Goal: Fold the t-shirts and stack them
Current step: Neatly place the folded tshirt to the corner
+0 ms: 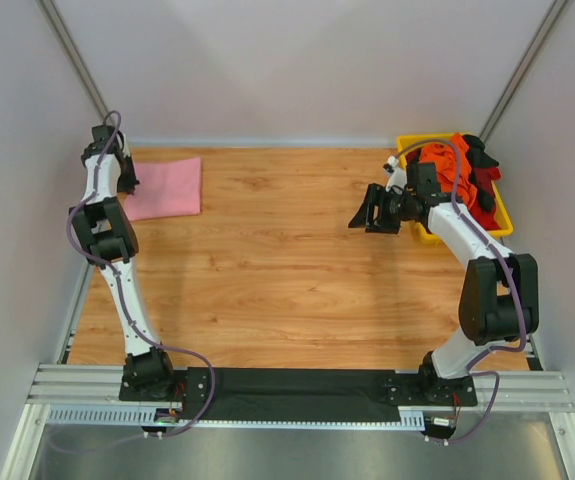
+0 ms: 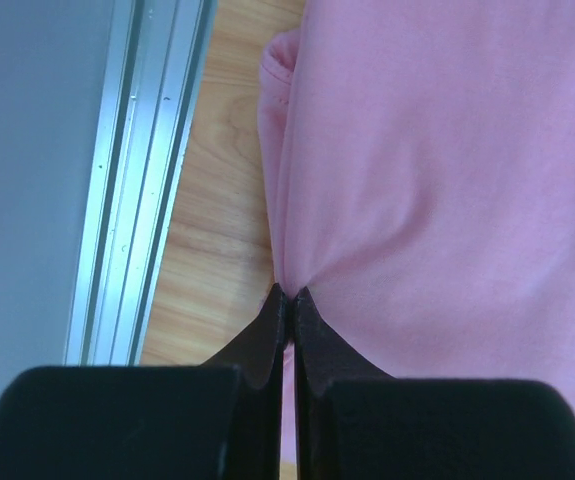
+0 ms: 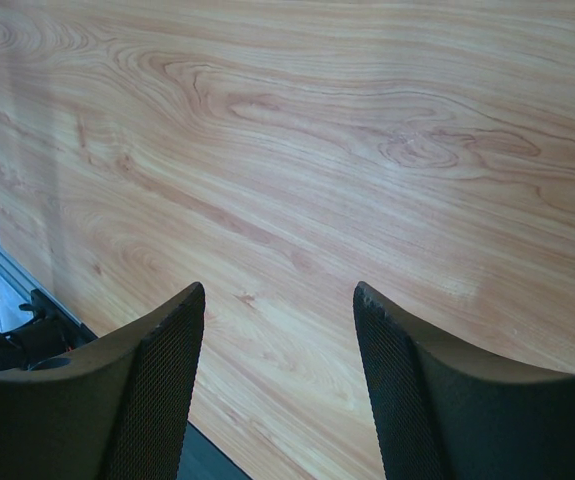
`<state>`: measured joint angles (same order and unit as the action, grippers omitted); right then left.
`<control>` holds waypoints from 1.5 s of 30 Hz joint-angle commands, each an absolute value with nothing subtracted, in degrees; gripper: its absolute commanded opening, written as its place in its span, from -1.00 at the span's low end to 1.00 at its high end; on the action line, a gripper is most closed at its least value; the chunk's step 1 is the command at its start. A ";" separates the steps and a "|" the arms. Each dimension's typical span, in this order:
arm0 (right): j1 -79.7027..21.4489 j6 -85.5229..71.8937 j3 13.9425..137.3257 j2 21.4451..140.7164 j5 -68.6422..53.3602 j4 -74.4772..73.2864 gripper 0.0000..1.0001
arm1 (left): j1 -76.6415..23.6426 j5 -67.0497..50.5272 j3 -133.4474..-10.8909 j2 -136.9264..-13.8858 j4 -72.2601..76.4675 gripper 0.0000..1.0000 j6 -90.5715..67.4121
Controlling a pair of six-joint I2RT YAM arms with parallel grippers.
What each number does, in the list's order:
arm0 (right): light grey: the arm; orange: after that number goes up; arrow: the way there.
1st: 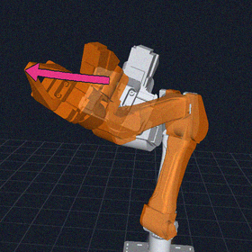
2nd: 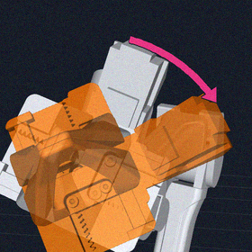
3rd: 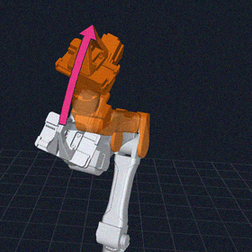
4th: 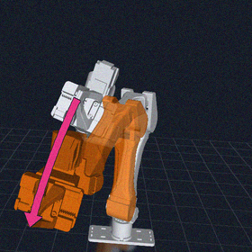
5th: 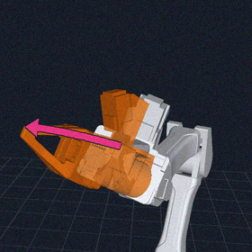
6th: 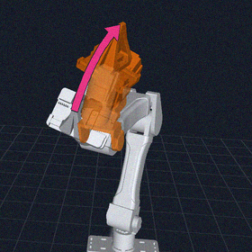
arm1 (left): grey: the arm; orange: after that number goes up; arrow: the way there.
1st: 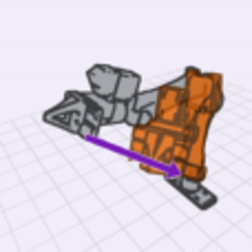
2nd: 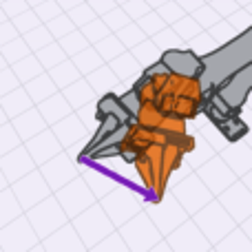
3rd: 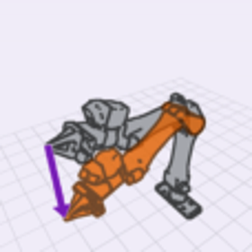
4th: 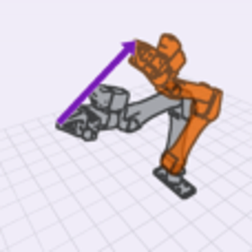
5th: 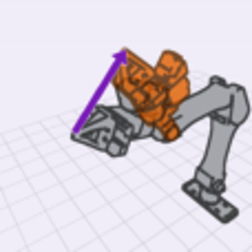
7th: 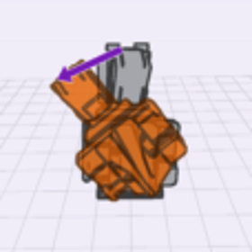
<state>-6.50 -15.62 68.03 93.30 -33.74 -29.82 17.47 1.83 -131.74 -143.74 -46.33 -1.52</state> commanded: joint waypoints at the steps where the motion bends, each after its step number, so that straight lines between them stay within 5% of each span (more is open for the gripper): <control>1: -6.68 -16.61 68.73 92.29 -34.81 -27.51 0.25 | 18.10 3.61 -134.91 -143.00 -43.51 -1.00 -0.09; 4: -6.68 -16.52 68.73 91.76 -34.54 -27.77 0.25 | 18.19 1.24 -135.35 -143.00 -42.19 -1.00 -0.61; 7: -6.68 -16.44 68.91 91.67 -34.37 -28.30 0.25 | 18.11 0.70 -135.44 -143.17 -41.48 -0.77 -1.93; 8: -6.68 -16.44 69.08 91.58 -34.37 -28.47 0.25 | 18.19 1.57 -135.70 -143.17 -42.27 -0.45 -2.54; 11: -6.68 -15.91 69.34 91.32 -33.49 -29.96 0.25 | 18.11 4.56 -135.35 -141.07 -44.46 0.10 -5.71; 16: -7.47 -16.70 69.35 88.95 -33.05 -30.76 0.33 | 18.19 7.04 -130.80 -131.16 -48.34 0.32 -12.11; 18: -8.87 -16.96 69.08 87.37 -32.96 -31.55 0.65 | 18.02 2.39 -123.19 -123.89 -46.50 0.69 -13.88; 20: -9.93 -17.23 69.26 85.62 -31.56 -33.04 1.00 | 17.84 -2.51 -117.97 -119.20 -45.10 0.84 -16.68; 26: -11.43 -20.46 68.65 76.57 -24.70 -37.18 1.00 | 12.85 -14.84 -99.18 -103.99 -45.61 0.99 -17.32; 35: -11.51 -25.40 64.69 58.99 -14.95 -44.55 1.00 | -9.10 -26.71 -76.06 -75.87 -37.45 0.99 -18.11; 45: -11.51 -25.31 63.10 46.50 -13.97 -48.69 1.00 | -24.43 -27.07 -69.08 -58.12 -36.04 0.99 -19.51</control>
